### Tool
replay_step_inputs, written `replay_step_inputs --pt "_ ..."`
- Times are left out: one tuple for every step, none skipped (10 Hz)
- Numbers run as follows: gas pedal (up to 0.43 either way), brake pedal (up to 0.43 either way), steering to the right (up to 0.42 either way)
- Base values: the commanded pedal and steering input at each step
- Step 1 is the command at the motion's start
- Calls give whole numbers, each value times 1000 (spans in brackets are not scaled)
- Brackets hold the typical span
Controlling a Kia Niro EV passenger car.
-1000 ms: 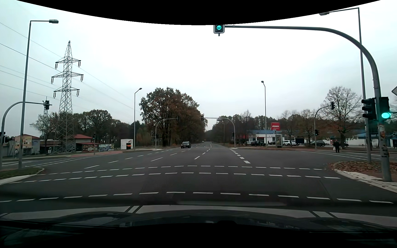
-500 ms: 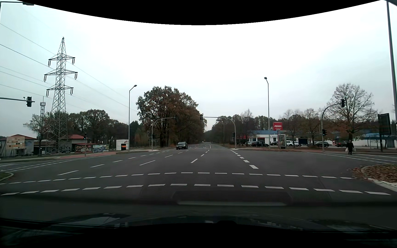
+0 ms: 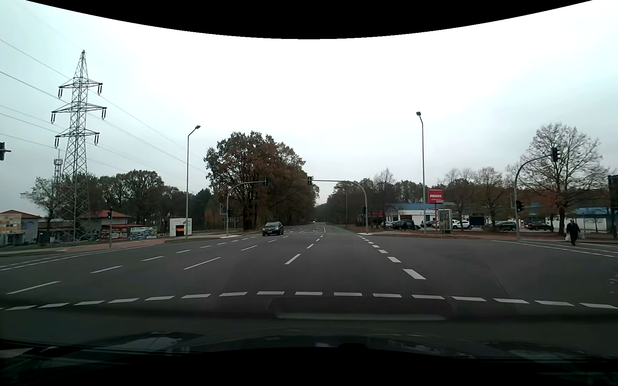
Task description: Follow the waypoints while adhering to traffic rules and regulations
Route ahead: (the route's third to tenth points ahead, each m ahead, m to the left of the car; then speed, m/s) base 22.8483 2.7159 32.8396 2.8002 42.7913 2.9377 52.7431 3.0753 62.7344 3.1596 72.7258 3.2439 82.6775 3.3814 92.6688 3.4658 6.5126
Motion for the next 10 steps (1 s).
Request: replay_step_inputs --pt "441 0 15" --pt "429 0 15" --pt "429 0 15" --pt "429 0 15" --pt "429 0 15" --pt "429 0 15" --pt "421 0 15" --pt "409 0 15" --pt "398 0 15" --pt "398 0 15"
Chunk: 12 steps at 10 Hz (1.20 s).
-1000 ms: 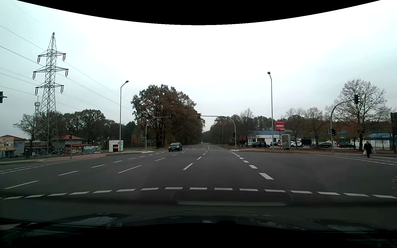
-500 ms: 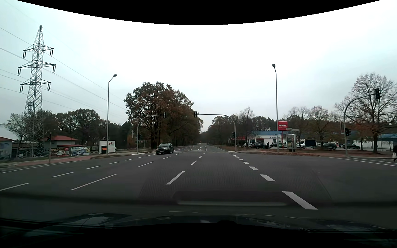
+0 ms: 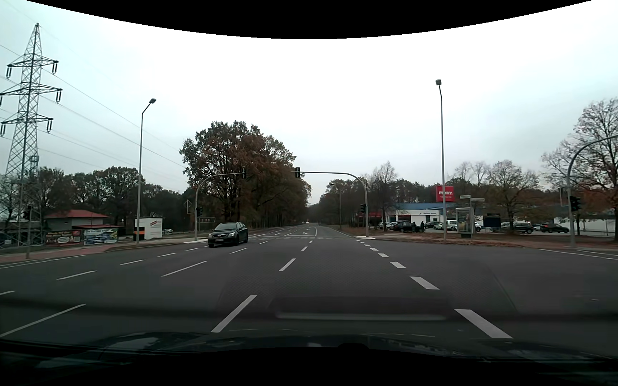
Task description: Follow the waypoints while adhering to traffic rules and regulations
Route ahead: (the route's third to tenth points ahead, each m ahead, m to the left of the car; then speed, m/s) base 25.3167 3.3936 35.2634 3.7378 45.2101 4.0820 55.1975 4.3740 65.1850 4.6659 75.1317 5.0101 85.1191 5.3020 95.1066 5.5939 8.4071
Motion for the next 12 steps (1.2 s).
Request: replay_step_inputs --pt "390 0 15" --pt "390 0 16" --pt "390 0 15" --pt "390 0 15" --pt "390 0 15" --pt "390 0 15" --pt "378 0 14" --pt "378 0 11" --pt "378 0 9" --pt "378 0 6" --pt "378 0 2" --pt "370 0 -2"
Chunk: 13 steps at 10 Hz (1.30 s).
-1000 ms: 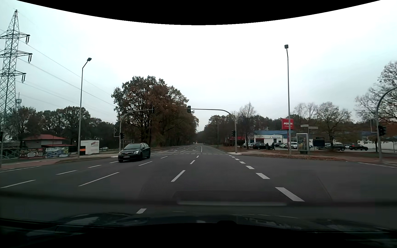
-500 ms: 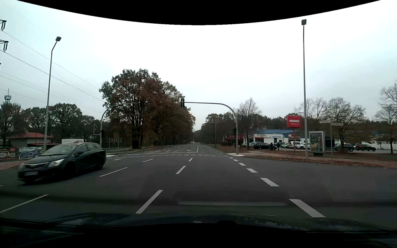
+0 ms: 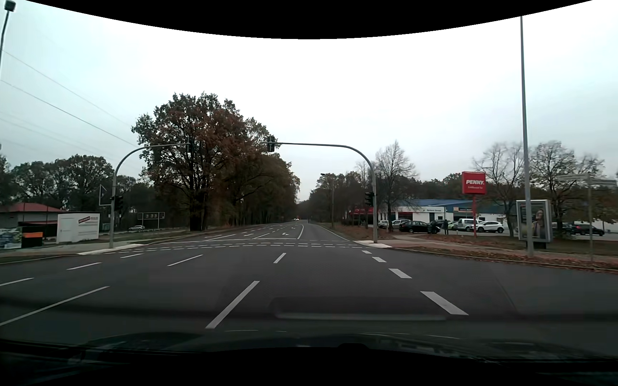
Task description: Follow the waypoints while adhering to traffic rules and regulations
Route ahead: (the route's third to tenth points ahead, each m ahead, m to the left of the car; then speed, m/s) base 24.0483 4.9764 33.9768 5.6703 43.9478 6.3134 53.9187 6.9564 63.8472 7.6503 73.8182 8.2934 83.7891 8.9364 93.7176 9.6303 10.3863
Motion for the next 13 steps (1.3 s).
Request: replay_step_inputs --pt "370 0 -6" --pt "370 0 -8" --pt "339 0 -9" --pt "339 0 -9" --pt "339 0 -9" --pt "331 0 -9" --pt "331 0 -9" --pt "319 0 -9" --pt "319 0 -9" --pt "311 0 -9" --pt "299 0 -9" --pt "299 0 -9" --pt "299 0 -9"
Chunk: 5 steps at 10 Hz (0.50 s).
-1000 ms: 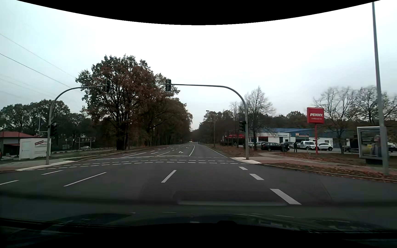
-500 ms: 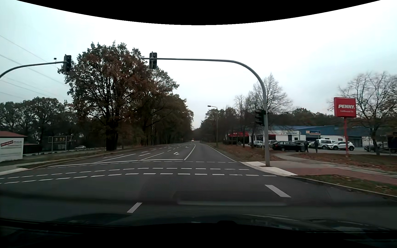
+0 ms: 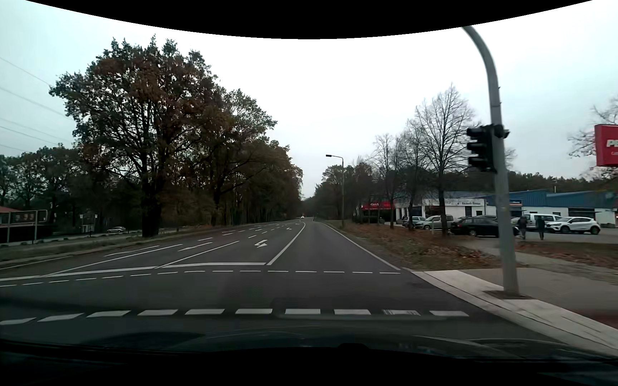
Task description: Follow the waypoints while adhering to traffic rules and regulations
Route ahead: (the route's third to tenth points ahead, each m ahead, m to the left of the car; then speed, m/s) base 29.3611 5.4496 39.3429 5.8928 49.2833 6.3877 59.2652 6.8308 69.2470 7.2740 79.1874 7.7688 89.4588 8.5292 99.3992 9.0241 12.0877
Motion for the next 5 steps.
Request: replay_step_inputs --pt "299 0 -9" --pt "299 0 -10" --pt "299 0 -11" --pt "287 0 -11" --pt "287 0 -11"
